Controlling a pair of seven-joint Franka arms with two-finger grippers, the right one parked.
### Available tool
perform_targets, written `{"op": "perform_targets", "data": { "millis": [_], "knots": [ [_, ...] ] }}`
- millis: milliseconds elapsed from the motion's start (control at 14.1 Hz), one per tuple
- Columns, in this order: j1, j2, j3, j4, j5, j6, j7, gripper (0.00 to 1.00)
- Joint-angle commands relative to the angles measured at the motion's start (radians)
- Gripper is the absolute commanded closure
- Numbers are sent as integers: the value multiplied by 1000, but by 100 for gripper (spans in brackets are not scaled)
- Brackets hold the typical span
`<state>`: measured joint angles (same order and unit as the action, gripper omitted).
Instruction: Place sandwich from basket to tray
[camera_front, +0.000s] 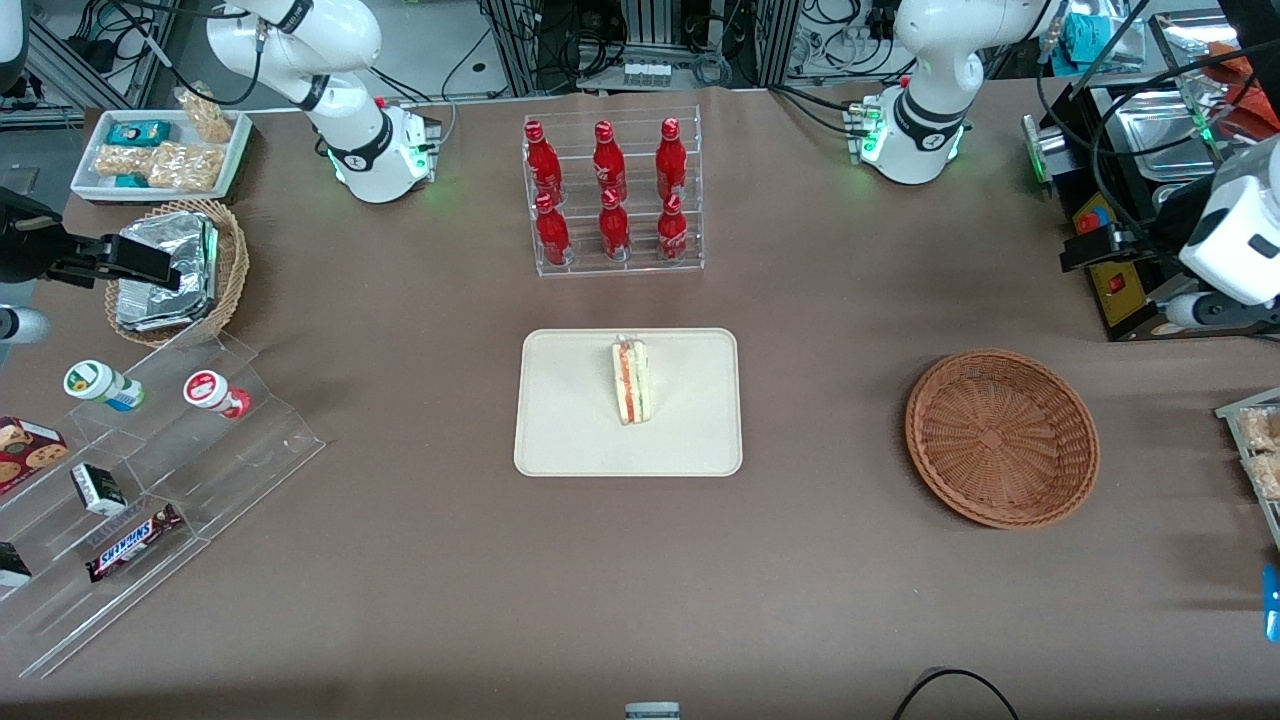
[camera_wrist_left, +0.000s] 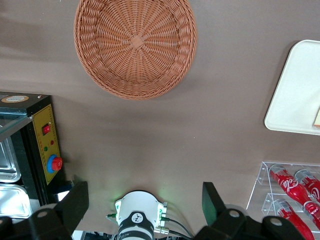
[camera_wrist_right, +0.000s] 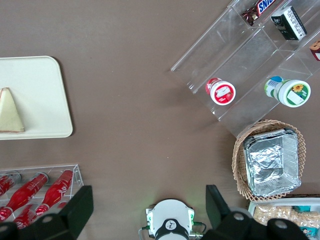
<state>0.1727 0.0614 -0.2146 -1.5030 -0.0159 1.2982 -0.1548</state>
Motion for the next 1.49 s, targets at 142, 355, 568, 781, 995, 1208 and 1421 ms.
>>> {"op": "perform_targets", "data": {
  "millis": [142,355,568,781,995,1208,1421],
  "knots": [
    [11,-40,-14,-42,11,36,-73,0],
    [11,-38,-19,-42,8,55,-146,0],
    [11,-34,-19,-40,7,55,-149,0],
    [11,0,-20,10,4,52,-149,0],
    [10,40,-20,53,5,50,-155,0],
    [10,41,-22,53,5,52,-155,0],
    [8,43,-22,53,5,52,-155,0]
  ]
}}
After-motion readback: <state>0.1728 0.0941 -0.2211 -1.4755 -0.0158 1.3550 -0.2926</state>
